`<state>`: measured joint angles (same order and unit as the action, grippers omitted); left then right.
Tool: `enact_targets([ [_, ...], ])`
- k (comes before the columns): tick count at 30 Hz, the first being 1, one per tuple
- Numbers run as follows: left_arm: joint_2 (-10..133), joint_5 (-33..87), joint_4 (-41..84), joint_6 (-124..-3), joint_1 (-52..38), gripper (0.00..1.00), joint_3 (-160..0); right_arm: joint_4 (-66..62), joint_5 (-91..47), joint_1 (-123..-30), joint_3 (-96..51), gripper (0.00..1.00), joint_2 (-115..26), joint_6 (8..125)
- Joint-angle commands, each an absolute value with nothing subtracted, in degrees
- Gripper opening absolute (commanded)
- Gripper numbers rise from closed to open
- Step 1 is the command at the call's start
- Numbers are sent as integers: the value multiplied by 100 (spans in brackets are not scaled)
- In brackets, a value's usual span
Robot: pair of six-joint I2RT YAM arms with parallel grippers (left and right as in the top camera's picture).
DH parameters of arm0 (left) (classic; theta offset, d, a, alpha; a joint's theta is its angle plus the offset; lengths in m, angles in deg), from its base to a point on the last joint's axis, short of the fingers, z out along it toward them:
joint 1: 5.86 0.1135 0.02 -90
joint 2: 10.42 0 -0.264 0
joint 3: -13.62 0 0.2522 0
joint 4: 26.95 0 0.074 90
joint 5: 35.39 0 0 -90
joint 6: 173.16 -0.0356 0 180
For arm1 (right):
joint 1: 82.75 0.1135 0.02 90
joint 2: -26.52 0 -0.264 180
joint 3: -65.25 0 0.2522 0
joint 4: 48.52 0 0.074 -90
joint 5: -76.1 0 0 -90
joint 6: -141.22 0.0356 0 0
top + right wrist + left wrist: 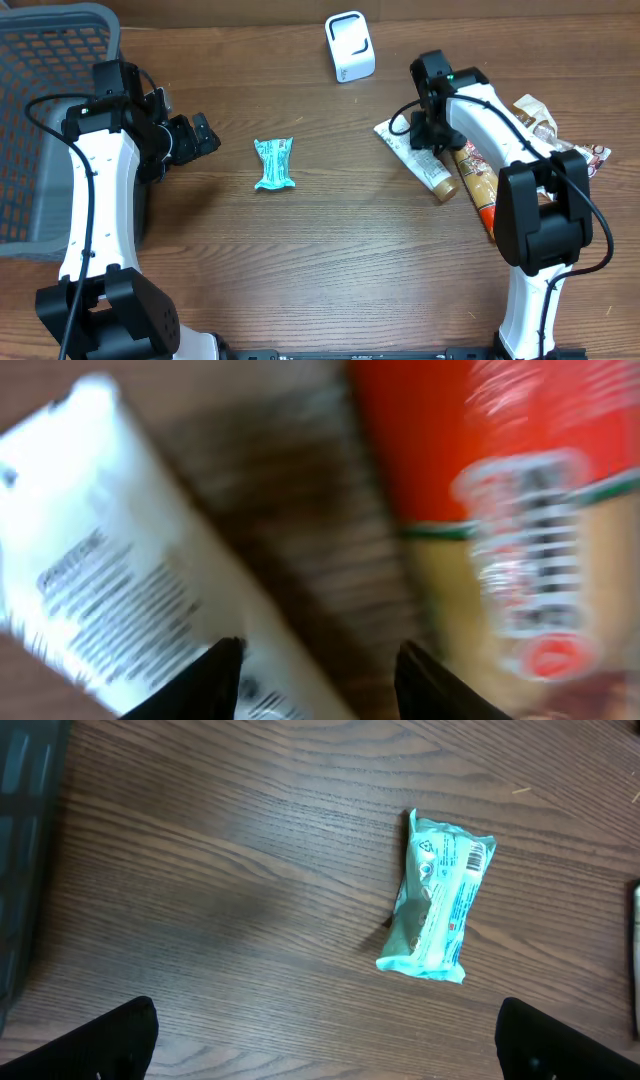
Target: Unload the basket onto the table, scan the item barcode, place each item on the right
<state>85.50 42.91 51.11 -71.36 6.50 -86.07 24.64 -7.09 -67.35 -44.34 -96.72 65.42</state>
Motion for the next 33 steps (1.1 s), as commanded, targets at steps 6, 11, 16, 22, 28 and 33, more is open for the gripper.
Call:
enact_targets([
  [6, 8580, 4304, 5106, -7244, 610, 100, -8692, 2508, -2779, -6506, -3951, 51, -9712, 4874],
  [11, 8580, 4304, 5106, -7244, 610, 100, -8694, 2879, -3478, -6086, -3962, 55, -9712, 3510],
  [16, 8580, 4302, 5106, -7246, 610, 100, -8692, 3056, -3491, -5240, -4045, 63, -9712, 2634],
  [22, 8580, 4304, 5106, -7246, 610, 100, -8692, 3056, -2694, -4764, -4471, 70, -9709, 2815],
  [28, 8580, 4302, 5106, -7244, 610, 100, -8692, 3764, -2497, -4764, -5665, 75, -9629, 4426],
  [33, 8580, 4304, 5106, -7244, 610, 100, -8692, 4584, -2414, -4777, -6154, 60, -9480, 6251],
])
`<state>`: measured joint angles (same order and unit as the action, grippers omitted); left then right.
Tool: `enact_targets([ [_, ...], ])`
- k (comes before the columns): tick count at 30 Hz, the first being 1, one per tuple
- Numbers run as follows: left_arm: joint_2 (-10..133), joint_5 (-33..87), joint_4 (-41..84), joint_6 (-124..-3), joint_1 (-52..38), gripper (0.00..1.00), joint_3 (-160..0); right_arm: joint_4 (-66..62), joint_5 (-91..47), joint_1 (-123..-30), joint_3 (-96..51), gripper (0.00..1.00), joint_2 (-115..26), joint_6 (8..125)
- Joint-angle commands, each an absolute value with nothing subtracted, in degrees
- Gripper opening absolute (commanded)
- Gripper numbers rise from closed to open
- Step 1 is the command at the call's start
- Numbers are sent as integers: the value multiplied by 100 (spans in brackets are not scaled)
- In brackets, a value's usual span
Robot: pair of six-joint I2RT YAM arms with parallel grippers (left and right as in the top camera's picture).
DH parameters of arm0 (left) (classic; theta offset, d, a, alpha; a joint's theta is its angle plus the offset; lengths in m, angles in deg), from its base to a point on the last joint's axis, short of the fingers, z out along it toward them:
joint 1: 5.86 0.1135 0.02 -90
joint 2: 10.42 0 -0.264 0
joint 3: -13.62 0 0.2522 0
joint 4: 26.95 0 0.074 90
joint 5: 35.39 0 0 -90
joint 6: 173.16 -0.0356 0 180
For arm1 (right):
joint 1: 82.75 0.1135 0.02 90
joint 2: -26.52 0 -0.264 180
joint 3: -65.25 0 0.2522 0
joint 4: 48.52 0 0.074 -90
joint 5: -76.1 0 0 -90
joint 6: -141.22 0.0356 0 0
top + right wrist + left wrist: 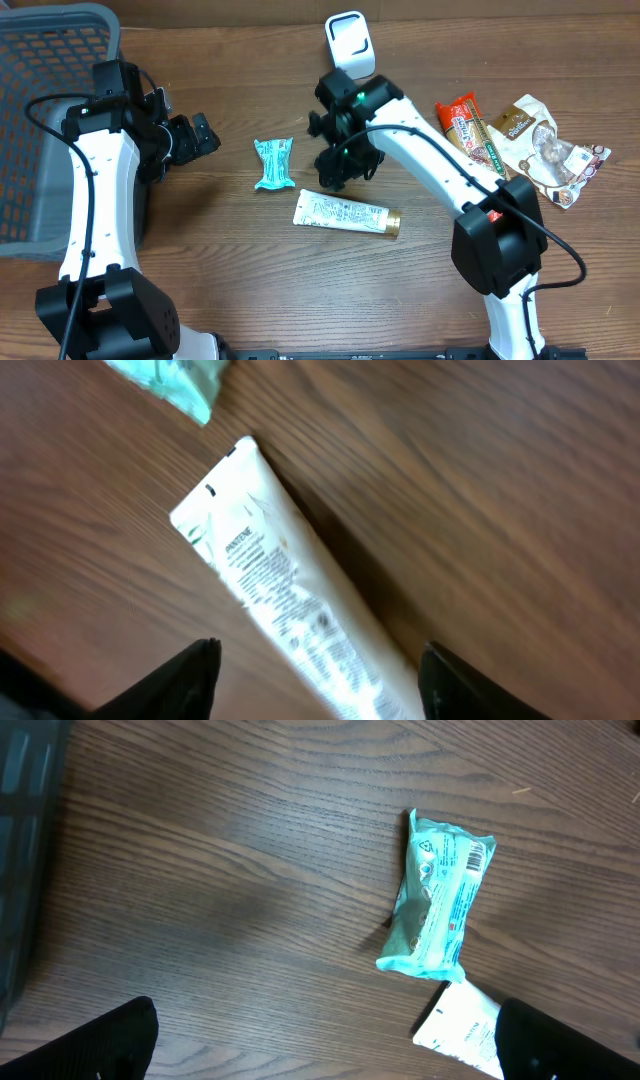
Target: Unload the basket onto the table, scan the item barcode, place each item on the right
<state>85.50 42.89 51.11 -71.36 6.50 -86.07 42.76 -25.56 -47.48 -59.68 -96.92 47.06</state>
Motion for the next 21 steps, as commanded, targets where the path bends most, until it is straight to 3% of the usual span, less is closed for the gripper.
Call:
enact_targets([
  [1, 8580, 4304, 5106, -7244, 610, 100, -8694, 4803, -2377, -4777, -6134, 55, -9478, 6550],
  [3, 8580, 4302, 5106, -7244, 610, 100, -8692, 5133, -2173, -4724, -5977, 38, -9478, 7029],
  [9, 8580, 4304, 5106, -7244, 610, 100, -8692, 5074, -1894, -4353, -4941, 4, -9478, 7562],
  [14, 8580, 4304, 5106, -7244, 610, 100, -8692, 4615, -1808, -4182, -4194, 4, -9478, 7746],
  [21, 8580, 4304, 5106, -7244, 610, 100, -8694, 4462, -619, -4195, -4038, 4, -9478, 8170],
])
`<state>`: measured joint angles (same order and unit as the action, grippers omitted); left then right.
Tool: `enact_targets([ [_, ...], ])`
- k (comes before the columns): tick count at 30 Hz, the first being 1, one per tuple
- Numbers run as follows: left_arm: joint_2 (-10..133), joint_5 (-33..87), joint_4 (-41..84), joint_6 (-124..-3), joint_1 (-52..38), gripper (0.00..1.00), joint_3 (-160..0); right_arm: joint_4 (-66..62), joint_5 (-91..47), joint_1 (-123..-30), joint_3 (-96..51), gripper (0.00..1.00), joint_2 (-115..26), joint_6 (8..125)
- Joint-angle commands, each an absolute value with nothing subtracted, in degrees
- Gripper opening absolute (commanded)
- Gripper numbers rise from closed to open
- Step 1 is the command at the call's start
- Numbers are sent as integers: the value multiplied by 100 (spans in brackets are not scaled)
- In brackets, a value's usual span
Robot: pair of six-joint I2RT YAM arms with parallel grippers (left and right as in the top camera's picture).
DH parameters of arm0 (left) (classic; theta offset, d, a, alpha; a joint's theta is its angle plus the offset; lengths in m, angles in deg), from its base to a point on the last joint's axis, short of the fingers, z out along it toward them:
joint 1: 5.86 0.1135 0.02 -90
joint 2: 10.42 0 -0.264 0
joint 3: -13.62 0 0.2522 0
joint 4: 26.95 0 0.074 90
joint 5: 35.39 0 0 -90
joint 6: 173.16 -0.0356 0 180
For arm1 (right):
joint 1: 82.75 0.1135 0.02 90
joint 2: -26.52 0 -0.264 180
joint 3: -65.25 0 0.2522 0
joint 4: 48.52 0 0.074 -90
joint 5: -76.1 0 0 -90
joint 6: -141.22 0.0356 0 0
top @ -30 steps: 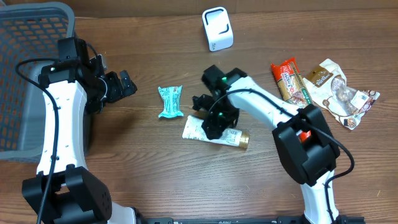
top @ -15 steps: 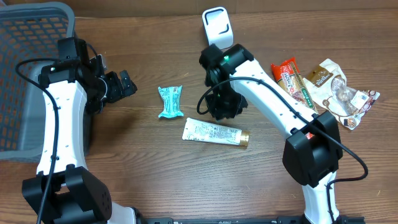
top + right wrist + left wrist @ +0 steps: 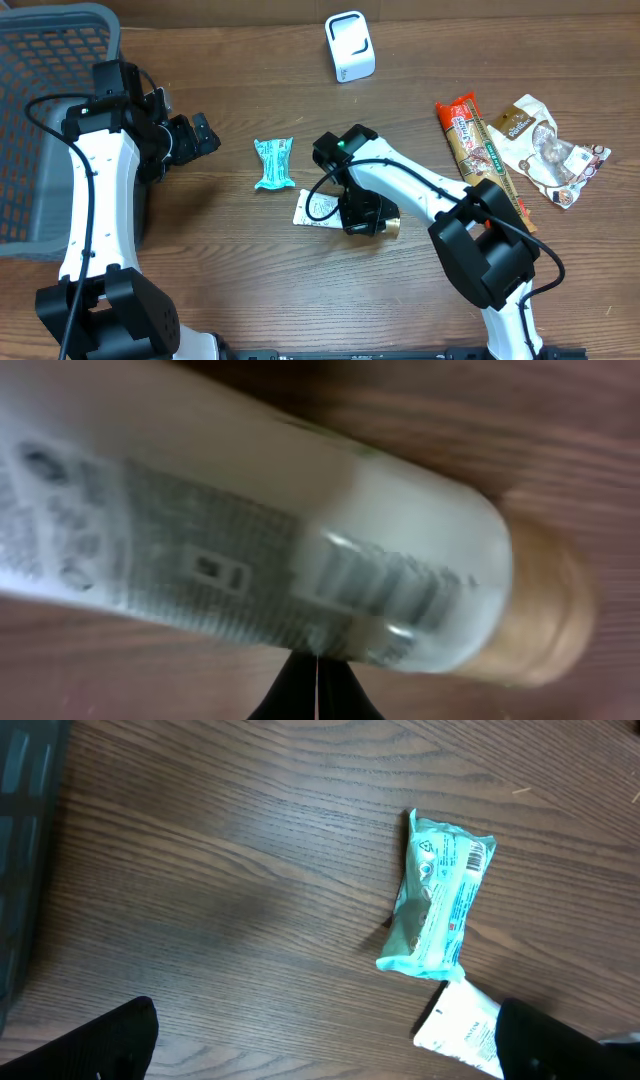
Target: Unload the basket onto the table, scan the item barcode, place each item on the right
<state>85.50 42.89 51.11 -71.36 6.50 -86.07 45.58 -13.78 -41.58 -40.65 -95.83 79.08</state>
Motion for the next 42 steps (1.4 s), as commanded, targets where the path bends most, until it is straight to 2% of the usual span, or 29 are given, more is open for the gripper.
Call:
enact_targets([
  [1, 8580, 4302, 5106, -7244, 610, 100, -8692, 4405, -442, -4195, -4038, 4, -9478, 8170],
  [5, 8580, 4302, 5106, -7246, 610, 100, -8694, 3778, 609, -4200, -4038, 4, -9478, 8120],
  [9, 8580, 4304, 5106, -7244, 610, 100, -8694, 2510, 1070, -4220, -4038, 4, -9480, 7086],
  [13, 8580, 4302, 5106, -7246, 610, 100, -8692, 1786, 1040, -4357, -4047, 4, -9478, 6675],
  [18, 8580, 4304, 5106, -7244, 610, 100, -8694, 2149, -66, -4657, -4417, 5, -9432, 6441],
  [21, 8580, 4304, 5106, -7244, 610, 100, -8694, 2499, -982, -4923, -4653, 16, -9255, 6441],
  [23, 8580, 4304, 5106, -7244, 610, 100, -8692, 2613, -1723, -5144, -4688, 34, -9056, 6439],
  [25, 8580, 4304, 5106, -7246, 610, 100, -8692, 2728, -2521, -5376, -4688, 59, -8892, 6419],
  [26, 8580, 4304, 5106, -7244, 610, 100, -8692, 2794, -2908, -5483, -4685, 68, -8857, 6419],
  [32, 8580, 4304, 5106, -7244, 610, 100, -8694, 2759, -4674, -5677, -4187, 75, -8857, 5683],
  [42, 8580, 4304, 5106, -7244, 610, 100, -8694, 1321, -4879, -5572, -2561, 76, -8857, 6509],
])
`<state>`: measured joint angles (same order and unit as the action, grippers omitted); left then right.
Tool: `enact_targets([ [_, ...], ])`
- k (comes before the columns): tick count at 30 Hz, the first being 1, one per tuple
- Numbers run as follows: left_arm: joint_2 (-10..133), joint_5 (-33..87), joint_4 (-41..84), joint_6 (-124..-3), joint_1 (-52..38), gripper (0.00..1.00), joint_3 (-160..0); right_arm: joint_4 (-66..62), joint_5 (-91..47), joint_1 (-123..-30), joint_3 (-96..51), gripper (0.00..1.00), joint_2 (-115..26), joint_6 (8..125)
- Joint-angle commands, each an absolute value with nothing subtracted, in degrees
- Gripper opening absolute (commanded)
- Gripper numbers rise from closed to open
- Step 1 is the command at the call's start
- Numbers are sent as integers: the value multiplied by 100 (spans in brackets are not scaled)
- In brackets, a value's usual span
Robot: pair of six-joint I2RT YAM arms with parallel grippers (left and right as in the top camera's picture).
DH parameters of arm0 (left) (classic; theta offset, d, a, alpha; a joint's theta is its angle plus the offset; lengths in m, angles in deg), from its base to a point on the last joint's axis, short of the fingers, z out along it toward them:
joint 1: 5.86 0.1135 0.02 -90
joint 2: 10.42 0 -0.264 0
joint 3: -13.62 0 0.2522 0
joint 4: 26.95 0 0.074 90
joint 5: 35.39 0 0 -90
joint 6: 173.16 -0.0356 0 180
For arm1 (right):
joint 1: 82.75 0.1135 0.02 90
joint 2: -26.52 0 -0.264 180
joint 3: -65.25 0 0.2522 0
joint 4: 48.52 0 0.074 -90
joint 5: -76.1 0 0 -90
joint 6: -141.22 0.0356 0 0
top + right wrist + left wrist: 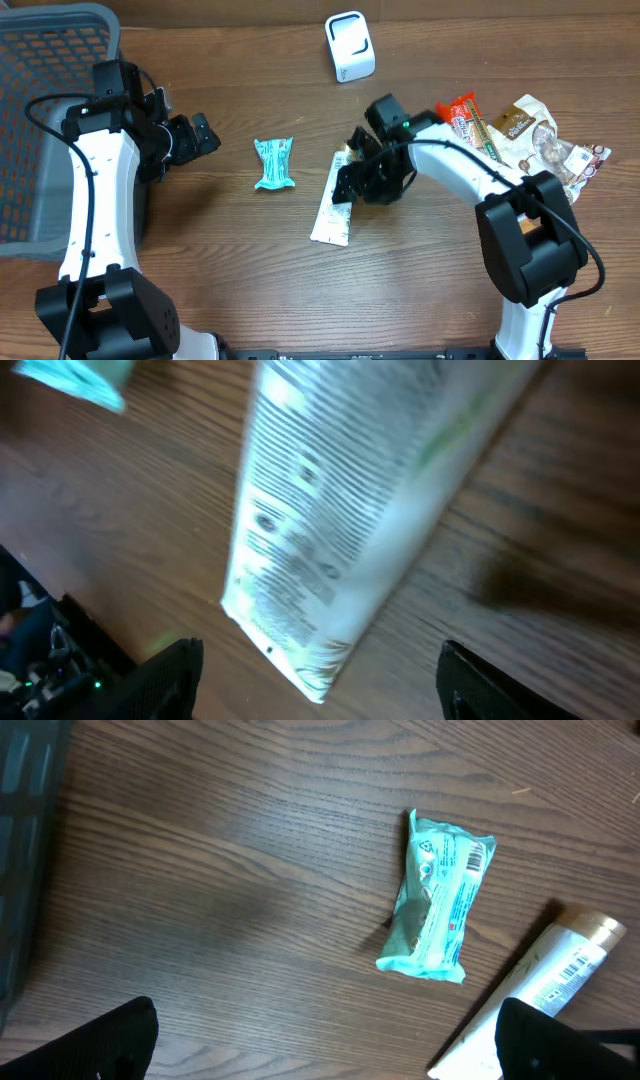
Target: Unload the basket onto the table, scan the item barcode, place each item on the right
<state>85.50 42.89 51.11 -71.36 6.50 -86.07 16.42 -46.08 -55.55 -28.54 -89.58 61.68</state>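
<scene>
A white tube [333, 205] with a gold cap lies near the table's middle, cap end toward the far side, printed side up. My right gripper [354, 184] hovers open beside its cap half; in the right wrist view the tube [345, 510] runs down between the spread fingers [170, 680] and touches neither. The white scanner [350, 45] stands at the far edge. A teal packet [274, 163] lies left of the tube, its barcode visible in the left wrist view [437, 905]. My left gripper [198, 135] stays open and empty, left of the packet.
A grey basket [45, 110] fills the far left corner. At the right lie a red snack bar [468, 125] and crinkled snack bags [545, 140]. Next to the left gripper's right finger [540, 1035] lies the tube's flat end [530, 995].
The tube lay crosswise with its cap to the right and my right gripper low on it, jaws together. Now it lies almost lengthwise, cap far, and the right gripper is open further right.
The tube first lay among the snacks at the right under my right gripper. Then it lay crosswise near the teal packet with the gripper open above it. Then the gripper was down at its cap end. Now the tube is turned lengthwise. The left arm has stayed still.
</scene>
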Motion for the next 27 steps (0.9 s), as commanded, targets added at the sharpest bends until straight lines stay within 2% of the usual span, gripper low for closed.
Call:
enact_targets([
  [1, 8580, 4304, 5106, -7244, 610, 100, -8694, 1150, -4868, -5546, -2454, 76, -8857, 6614],
  [10, 8580, 4304, 5106, -7244, 610, 100, -8694, -533, -4676, -5079, -1505, 75, -8857, 8456],
  [12, 8580, 4304, 5106, -7244, 610, 100, -8692, -825, -4326, -5015, -1370, 66, -8857, 8977],
  [16, 8580, 4302, 5106, -7244, 610, 100, -8694, -1053, -3959, -4998, -1254, 33, -8861, 9503],
  [21, 8580, 4304, 5106, -7244, 610, 100, -8694, -1204, -3793, -5009, -1258, 6, -8861, 9571],
  [24, 8580, 4304, 5106, -7246, 610, 100, -8694, -1197, -4040, -5057, -1317, 4, -8861, 9114],
  [27, 8580, 4304, 5106, -7244, 610, 100, -8694, -629, -4621, -5225, -1700, 4, -8859, 7757],
])
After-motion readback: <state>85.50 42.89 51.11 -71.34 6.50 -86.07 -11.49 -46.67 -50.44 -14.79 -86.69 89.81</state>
